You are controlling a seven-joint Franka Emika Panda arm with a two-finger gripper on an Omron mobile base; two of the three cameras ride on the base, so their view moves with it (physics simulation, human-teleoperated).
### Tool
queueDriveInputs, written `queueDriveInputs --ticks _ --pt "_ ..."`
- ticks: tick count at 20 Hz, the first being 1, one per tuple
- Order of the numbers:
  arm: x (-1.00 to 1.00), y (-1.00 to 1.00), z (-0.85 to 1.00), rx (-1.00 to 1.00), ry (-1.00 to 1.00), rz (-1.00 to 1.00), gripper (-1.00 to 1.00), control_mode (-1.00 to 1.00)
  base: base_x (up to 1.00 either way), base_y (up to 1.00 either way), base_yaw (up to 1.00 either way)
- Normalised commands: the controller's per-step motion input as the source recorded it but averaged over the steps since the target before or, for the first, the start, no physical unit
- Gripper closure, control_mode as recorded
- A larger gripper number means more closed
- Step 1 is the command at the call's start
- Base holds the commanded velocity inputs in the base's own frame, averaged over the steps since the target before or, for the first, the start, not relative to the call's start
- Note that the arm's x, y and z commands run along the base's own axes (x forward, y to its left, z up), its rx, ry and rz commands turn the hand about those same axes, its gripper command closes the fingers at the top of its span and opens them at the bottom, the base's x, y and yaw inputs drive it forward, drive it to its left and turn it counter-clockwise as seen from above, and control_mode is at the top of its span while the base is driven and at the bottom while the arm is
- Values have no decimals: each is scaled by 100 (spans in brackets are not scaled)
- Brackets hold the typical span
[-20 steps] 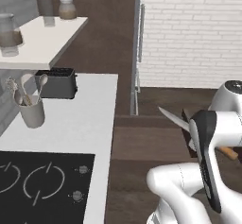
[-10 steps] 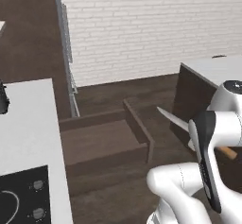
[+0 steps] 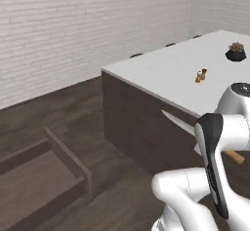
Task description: Pick up the knife from the drawer and place it on the cutting board. Then place the meat from the plate to the cutting board.
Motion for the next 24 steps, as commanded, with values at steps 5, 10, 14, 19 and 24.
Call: queueDriveInputs --ticks 5,10,14,19,24 --pt "0 0 0 0 0 0 100 100 -5 -48 -72" --pt "0 0 0 0 0 0 100 100 0 -46 -75" --pt "0 0 0 0 0 0 100 100 0 -91 -57" --pt "0 0 0 0 0 0 100 100 10 -100 -13" --pt "0 0 0 0 0 0 100 100 78 -99 1"
